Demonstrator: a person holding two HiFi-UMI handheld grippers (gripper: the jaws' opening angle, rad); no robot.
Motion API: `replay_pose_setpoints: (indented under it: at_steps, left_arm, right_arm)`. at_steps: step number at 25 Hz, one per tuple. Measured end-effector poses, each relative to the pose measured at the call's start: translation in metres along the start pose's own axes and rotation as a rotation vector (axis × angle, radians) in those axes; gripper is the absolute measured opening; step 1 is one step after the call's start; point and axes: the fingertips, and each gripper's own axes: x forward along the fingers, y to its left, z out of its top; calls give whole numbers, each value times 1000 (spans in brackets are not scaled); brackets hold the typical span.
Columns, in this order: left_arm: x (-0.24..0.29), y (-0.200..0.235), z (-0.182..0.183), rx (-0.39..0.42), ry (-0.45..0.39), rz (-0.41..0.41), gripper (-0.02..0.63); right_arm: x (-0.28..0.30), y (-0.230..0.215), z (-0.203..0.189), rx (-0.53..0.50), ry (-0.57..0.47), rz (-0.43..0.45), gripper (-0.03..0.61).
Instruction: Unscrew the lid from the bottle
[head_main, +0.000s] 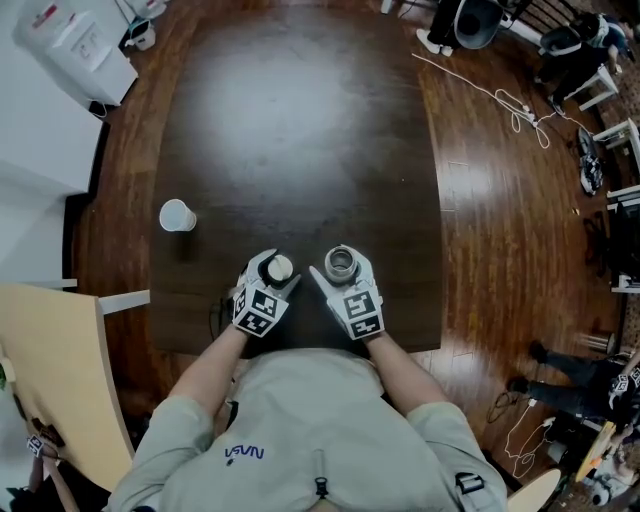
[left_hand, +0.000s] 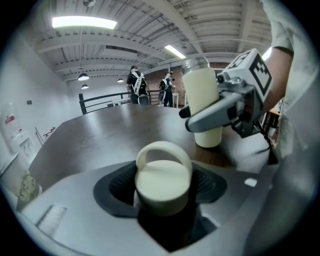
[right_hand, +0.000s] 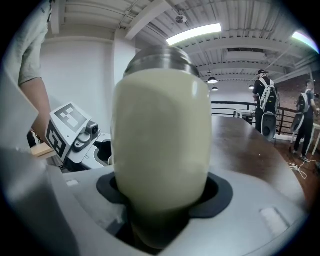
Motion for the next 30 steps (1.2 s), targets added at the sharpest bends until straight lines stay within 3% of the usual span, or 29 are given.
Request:
replay_pose_setpoints:
  at_steps: [17, 25, 30]
  left_arm:
    - [4, -1, -5, -15, 58, -74, 307]
    - [-4, 2, 5, -27, 21, -94, 313]
    - [-22, 3, 24, -32, -49, -88, 316]
  right_arm:
    - [-17, 8, -21, -100, 1, -2, 299]
    - [-18, 8, -32, -104, 38, 5, 310]
    - [-24, 2, -41, -86, 73, 0, 324]
